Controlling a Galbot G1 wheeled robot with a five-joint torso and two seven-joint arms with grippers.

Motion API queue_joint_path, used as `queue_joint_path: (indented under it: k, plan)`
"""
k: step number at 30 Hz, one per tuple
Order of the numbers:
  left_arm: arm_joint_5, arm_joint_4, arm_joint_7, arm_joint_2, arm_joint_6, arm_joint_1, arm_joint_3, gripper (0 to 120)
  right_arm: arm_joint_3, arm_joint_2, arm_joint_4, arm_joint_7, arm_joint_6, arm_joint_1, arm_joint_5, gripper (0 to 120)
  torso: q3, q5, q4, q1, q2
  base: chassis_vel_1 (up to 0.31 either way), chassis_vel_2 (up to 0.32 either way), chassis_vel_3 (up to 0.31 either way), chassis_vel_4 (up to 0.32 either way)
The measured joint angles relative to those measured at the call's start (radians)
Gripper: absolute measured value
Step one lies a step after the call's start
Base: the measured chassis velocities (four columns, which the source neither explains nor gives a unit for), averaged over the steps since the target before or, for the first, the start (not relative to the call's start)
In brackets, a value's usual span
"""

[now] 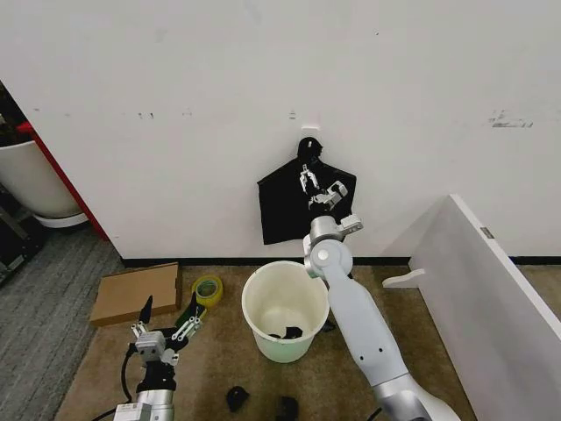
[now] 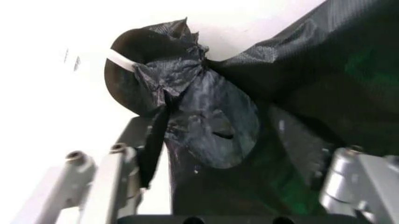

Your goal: Place the garbage bag over the trash bin.

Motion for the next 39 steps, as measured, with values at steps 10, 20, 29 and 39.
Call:
queue_joint_path:
  k: [10, 20, 29, 39]
  plan:
    - [0.001, 0.000, 0.000, -0.001, -0.003, 0.000, 0.003, 100, 0.004, -0.006, 0.018, -0.003, 0.006, -0.017, -0.036, 21, 0.000, 0.0000, -0.0001, 0.000, 0.000, 0.000, 0.000, 0.000, 0.000]
    - [0.003, 0.006, -0.004, 0.009, -0.009, 0.001, 0.002, 100, 0.002, -0.013, 0.041, -0.008, 0.010, -0.050, -0.057, 0, 0.000, 0.0000, -0.0001, 0.000, 0.000, 0.000, 0.000, 0.000, 0.000]
    - [-0.001, 0.008, -0.006, 0.022, -0.011, 0.002, -0.001, 100, -0.004, -0.008, 0.048, -0.018, 0.017, -0.065, -0.071, 0, 0.000, 0.0000, 0.0000, 0.000, 0.000, 0.000, 0.000, 0.000, 0.000]
    - [-0.003, 0.011, -0.011, 0.030, -0.012, 0.001, -0.003, 100, -0.007, 0.008, 0.095, 0.046, -0.002, -0.048, 0.030, 30, 0.000, -0.0001, 0.0000, 0.000, 0.000, 0.000, 0.000, 0.000, 0.000]
